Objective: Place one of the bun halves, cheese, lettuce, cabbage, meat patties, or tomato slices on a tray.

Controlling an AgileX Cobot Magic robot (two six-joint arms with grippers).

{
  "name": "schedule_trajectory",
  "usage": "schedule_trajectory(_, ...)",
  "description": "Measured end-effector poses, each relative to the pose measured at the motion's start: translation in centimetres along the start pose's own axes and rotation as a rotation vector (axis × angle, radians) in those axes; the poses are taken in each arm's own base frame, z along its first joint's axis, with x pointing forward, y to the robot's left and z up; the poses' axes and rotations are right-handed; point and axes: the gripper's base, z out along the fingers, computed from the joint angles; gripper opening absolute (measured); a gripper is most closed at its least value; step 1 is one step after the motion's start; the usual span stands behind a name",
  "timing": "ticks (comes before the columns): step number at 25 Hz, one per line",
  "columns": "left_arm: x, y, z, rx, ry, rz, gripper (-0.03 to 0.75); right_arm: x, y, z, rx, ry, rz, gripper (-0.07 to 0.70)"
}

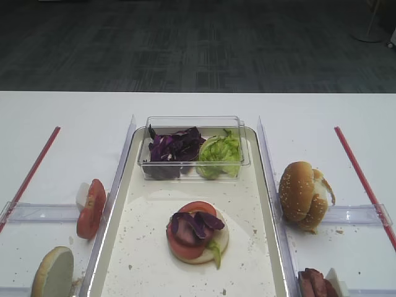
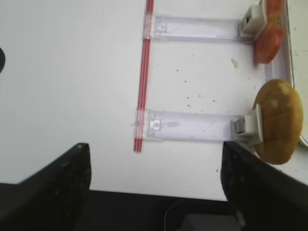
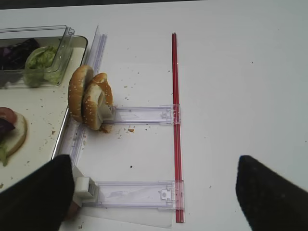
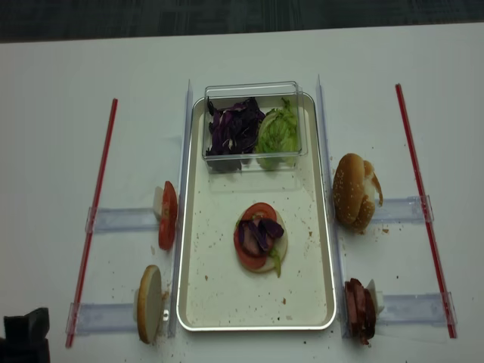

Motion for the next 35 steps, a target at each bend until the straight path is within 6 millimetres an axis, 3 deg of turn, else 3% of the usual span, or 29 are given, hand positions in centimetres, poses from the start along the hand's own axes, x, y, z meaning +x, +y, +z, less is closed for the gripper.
schedule_trajectory(12,3.3,0.4,-3.0,0.044,-0.295,0.032,0.514,0.0,0.0,0.0,0.0,0.0,0.0,0.691)
schedule_trajectory(35,3.5,0.4,-3.1,0.042,-0.305,0.062,0.514,0.0,0.0,0.0,0.0,0.0,0.0,0.692)
